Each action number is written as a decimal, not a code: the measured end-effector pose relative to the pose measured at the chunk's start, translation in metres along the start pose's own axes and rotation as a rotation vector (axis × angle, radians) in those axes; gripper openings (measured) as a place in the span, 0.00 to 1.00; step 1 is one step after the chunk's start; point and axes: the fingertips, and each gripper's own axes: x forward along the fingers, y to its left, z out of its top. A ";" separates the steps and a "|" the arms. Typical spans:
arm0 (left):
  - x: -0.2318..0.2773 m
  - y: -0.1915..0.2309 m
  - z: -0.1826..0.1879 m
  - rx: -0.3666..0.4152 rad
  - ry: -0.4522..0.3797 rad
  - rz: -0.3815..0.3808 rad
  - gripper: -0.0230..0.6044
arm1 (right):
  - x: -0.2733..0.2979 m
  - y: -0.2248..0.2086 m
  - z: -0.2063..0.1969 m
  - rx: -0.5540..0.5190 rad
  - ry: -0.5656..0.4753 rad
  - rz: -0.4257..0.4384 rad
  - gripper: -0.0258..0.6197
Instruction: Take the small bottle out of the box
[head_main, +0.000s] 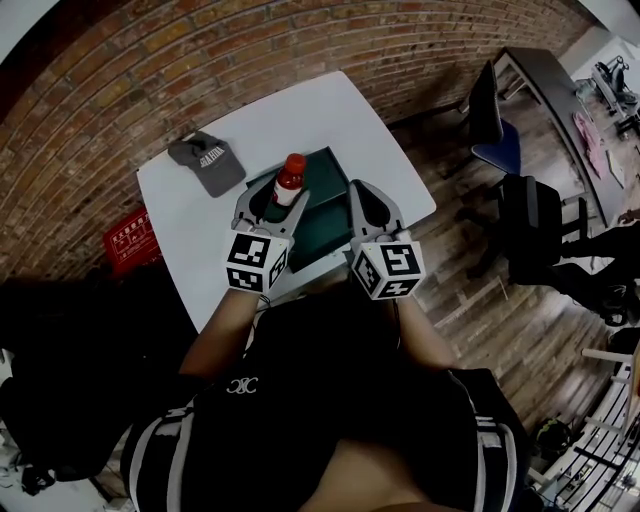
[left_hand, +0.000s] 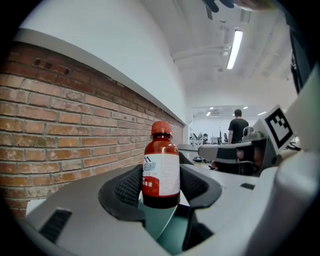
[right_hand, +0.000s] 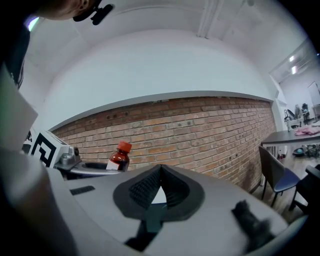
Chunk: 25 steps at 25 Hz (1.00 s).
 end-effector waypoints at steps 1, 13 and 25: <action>-0.002 0.000 0.004 0.005 -0.012 0.006 0.40 | -0.001 0.001 0.002 -0.004 -0.013 -0.006 0.09; -0.027 0.008 0.024 0.035 -0.069 0.082 0.40 | -0.012 0.022 0.016 -0.102 -0.092 -0.026 0.09; -0.048 0.018 0.009 -0.012 -0.045 0.139 0.40 | -0.019 0.036 0.010 -0.085 -0.082 -0.012 0.09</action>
